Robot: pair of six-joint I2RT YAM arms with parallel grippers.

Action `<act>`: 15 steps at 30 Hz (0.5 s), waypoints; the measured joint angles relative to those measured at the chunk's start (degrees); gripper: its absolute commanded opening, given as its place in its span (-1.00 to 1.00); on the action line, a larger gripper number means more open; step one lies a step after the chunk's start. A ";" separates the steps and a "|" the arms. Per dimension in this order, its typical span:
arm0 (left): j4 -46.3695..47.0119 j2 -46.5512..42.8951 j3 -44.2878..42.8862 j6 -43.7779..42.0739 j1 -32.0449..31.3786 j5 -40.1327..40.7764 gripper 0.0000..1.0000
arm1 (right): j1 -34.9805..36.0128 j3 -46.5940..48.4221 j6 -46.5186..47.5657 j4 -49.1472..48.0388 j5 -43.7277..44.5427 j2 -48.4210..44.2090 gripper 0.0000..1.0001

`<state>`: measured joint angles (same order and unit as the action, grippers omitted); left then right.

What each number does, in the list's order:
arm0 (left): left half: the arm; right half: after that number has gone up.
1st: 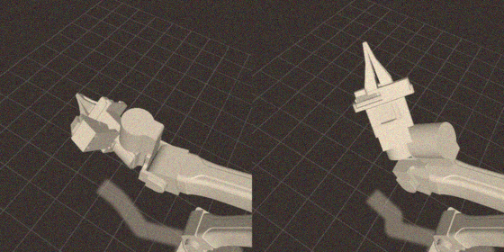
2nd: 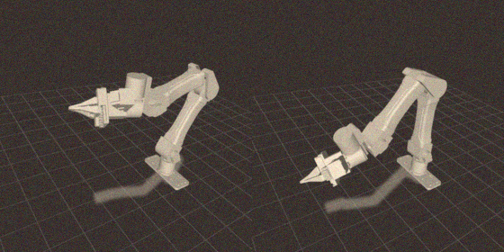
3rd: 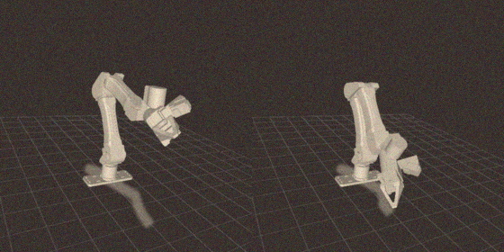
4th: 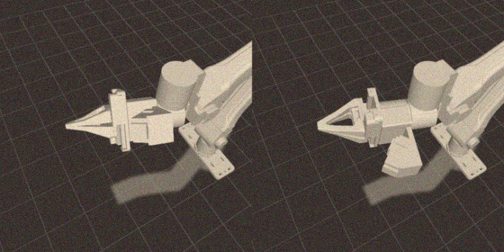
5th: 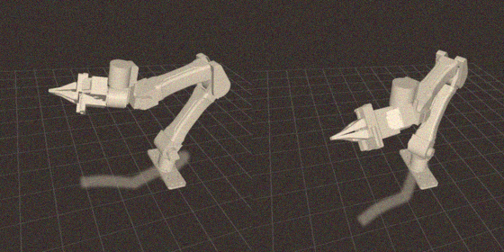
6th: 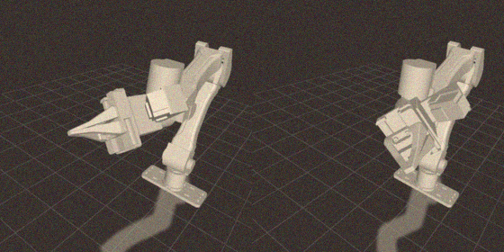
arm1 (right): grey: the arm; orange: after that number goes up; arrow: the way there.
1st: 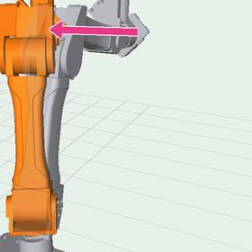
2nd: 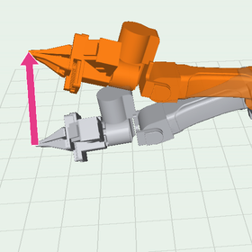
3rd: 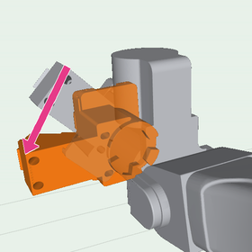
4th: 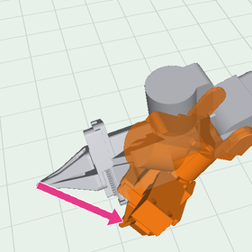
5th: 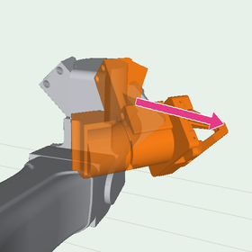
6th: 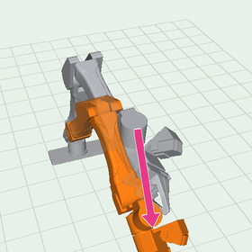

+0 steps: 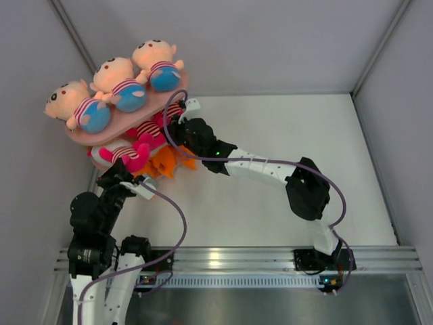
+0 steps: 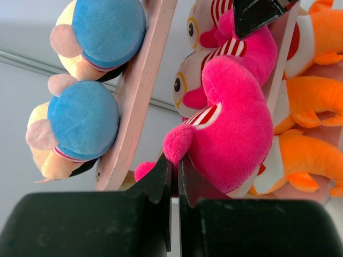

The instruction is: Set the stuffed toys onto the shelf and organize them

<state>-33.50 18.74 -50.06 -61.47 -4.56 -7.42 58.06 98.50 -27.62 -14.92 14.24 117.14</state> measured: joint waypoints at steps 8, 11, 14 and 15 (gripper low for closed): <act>2.58 -5.68 9.94 -2.78 -0.04 0.79 -1.00 | -0.17 -0.26 0.17 -0.02 -0.24 -0.74 -1.00; 3.21 -6.49 12.44 -3.82 -0.07 0.44 -1.00 | -0.22 -0.28 0.17 -0.02 -0.37 -0.83 -1.00; 4.17 -6.40 14.21 -5.18 -0.11 0.35 -1.00 | -0.24 -1.38 0.20 -0.13 -0.44 -1.29 -0.99; 4.57 -6.29 14.62 -5.75 -0.11 0.35 -1.00 | -0.26 -1.77 0.17 -0.11 -0.48 -1.49 -0.99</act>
<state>-28.93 12.45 -35.44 -67.22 -4.67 -7.07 57.80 96.73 -27.44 -15.03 13.76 115.66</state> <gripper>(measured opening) 0.050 0.142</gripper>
